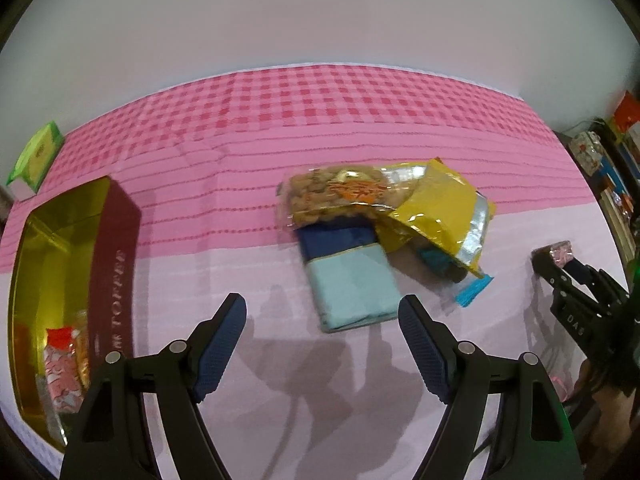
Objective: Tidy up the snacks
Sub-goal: 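Grasp the blue-and-teal box with the left gripper while the right gripper holds the candy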
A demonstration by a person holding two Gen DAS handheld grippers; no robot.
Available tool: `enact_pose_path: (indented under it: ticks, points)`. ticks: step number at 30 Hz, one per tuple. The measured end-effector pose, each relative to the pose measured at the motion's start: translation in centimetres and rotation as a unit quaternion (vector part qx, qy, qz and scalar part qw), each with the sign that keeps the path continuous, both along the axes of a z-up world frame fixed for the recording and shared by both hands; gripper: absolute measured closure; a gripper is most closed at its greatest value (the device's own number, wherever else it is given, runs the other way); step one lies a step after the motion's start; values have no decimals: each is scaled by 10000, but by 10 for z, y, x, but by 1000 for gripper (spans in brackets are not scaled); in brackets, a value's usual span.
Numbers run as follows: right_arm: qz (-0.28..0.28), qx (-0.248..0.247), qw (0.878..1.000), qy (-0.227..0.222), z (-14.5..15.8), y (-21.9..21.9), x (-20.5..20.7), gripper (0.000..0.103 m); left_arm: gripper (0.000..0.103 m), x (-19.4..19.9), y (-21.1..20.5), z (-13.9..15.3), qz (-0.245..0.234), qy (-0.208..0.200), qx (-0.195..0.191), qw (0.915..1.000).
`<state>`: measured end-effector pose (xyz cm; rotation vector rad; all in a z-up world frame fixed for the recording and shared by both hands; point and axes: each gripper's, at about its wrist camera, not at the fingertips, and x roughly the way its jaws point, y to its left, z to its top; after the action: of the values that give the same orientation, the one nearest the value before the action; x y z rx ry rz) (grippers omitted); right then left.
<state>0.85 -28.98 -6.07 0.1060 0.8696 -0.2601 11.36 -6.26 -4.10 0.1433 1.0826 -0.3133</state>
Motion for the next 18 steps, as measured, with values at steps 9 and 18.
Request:
enact_pose_path:
  ticks: [9,18]
  points:
    - [5,8,10000,1,-1,-2,1,62,24,16,-17,-22,102,117,-28,9999]
    - [25,22,10000,-3,-1,-2,0,60,23,32,-26,-41,259,202,104,9994]
